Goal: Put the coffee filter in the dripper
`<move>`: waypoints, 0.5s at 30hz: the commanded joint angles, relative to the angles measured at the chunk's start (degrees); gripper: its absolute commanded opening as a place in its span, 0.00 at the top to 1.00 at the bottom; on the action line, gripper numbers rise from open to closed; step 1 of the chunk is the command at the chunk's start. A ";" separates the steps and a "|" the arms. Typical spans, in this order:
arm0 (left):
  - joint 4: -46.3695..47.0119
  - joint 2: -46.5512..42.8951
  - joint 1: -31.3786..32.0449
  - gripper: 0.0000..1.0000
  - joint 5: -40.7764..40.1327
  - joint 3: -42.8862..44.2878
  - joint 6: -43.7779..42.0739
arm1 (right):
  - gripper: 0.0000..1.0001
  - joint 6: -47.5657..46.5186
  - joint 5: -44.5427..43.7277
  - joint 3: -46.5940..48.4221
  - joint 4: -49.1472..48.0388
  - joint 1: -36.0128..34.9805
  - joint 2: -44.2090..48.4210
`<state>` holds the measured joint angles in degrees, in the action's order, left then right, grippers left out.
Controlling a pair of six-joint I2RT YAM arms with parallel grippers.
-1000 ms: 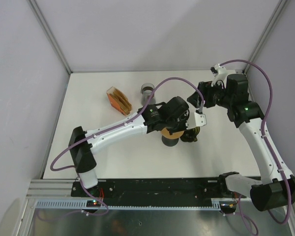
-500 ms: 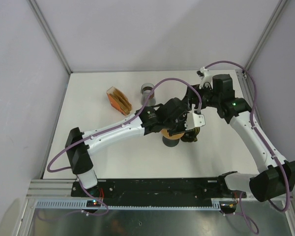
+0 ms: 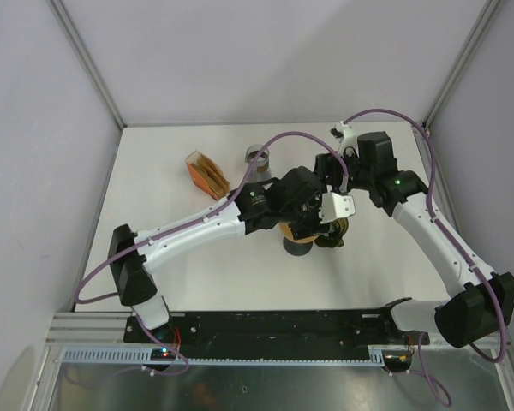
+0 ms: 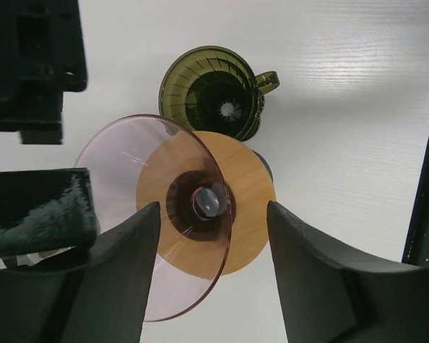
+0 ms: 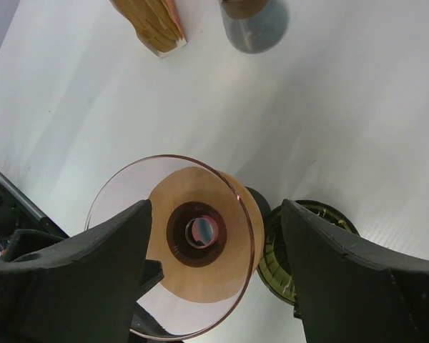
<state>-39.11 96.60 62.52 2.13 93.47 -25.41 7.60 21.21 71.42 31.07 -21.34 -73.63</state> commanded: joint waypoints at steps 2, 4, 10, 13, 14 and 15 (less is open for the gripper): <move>-2.07 -2.93 0.25 0.32 1.89 4.89 1.74 | 0.23 -0.54 -2.30 0.30 -0.56 -0.06 1.01; -2.65 -3.07 0.24 0.30 1.99 6.11 2.35 | 0.23 -0.32 -2.93 0.30 -0.20 0.50 1.24; -4.96 -4.51 0.23 0.29 2.55 10.21 5.08 | 0.25 0.99 -4.02 0.30 1.53 2.26 2.15; -5.13 -5.46 0.06 0.29 -0.19 10.87 7.73 | 0.27 1.25 -4.16 0.30 3.28 2.06 1.81; -5.07 -5.68 -0.34 0.29 -1.03 11.08 9.14 | 0.28 1.31 -4.11 0.30 3.82 1.95 1.72; -5.04 -5.96 -0.89 0.29 -2.59 11.28 10.29 | 0.29 1.34 -4.14 0.30 4.39 1.85 1.64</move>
<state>-43.72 94.35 62.50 2.96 101.65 -20.40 8.16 17.82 71.37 33.21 -19.20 -73.23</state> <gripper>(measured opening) 0.706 0.731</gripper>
